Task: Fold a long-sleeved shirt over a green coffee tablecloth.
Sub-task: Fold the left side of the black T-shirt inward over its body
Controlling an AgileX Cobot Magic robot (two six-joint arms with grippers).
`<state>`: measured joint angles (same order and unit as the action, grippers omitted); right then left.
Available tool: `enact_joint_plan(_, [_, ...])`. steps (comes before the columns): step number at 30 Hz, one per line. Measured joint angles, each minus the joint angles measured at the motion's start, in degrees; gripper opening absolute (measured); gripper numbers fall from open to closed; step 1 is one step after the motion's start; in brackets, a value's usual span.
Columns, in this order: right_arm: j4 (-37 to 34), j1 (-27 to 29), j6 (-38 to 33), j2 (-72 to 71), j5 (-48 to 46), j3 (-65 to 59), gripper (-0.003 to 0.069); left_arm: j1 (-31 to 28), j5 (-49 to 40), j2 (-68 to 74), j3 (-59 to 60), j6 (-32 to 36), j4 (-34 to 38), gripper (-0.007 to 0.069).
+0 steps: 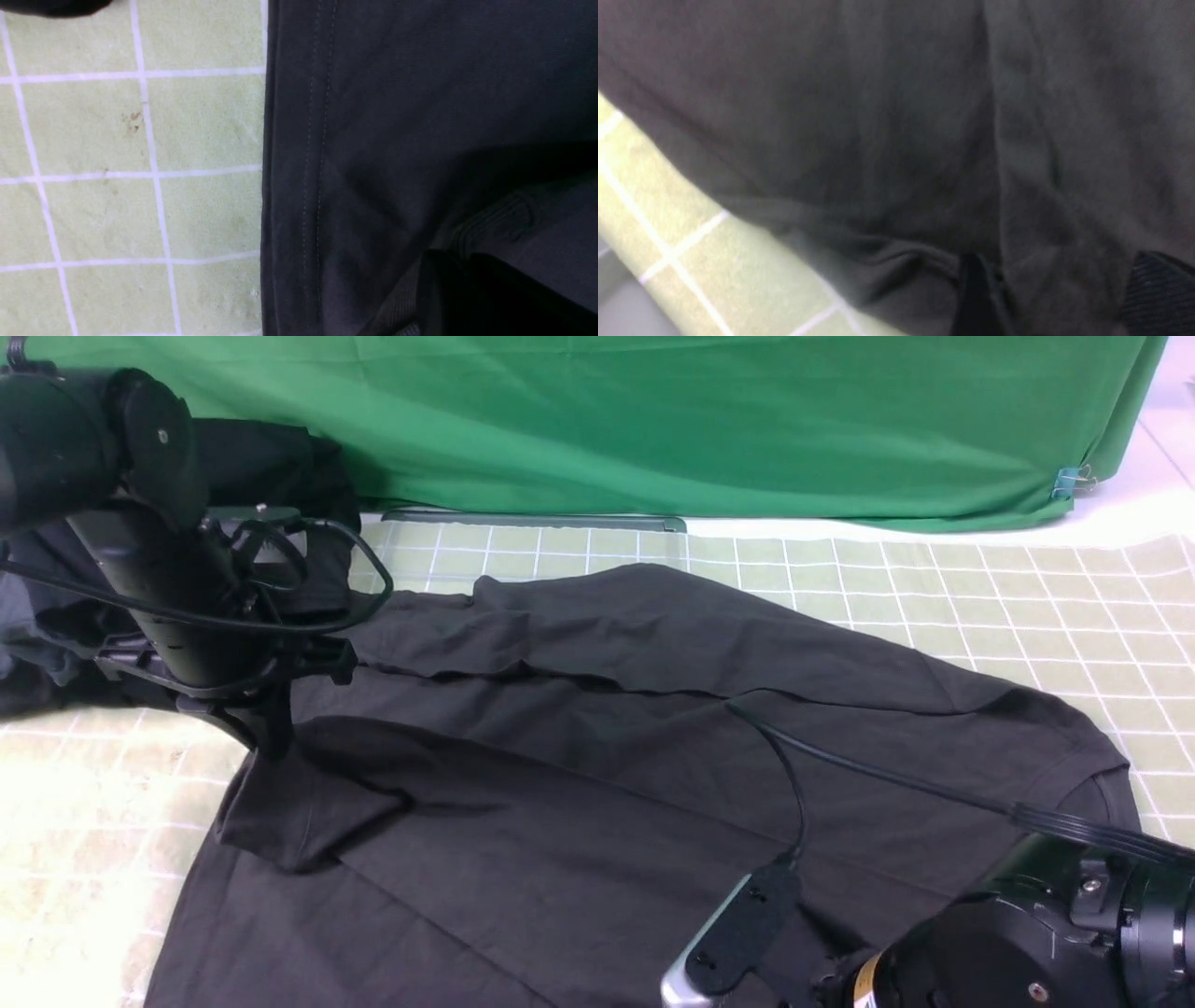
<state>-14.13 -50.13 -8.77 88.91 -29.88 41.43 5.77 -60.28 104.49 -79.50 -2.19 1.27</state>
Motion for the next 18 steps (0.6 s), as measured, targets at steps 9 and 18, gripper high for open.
enact_joint_plan(9, [3.73,0.00,1.45,0.18,-0.63,0.06,0.0020,-0.05,-0.11,0.05,-0.04,0.96,1.01,0.0013])
enact_joint_plan(18, [4.59,-5.95,12.38,-10.55,-6.53,-3.97,0.0011,-0.05,-4.42,-0.94,-0.04,2.19,2.93,0.0013])
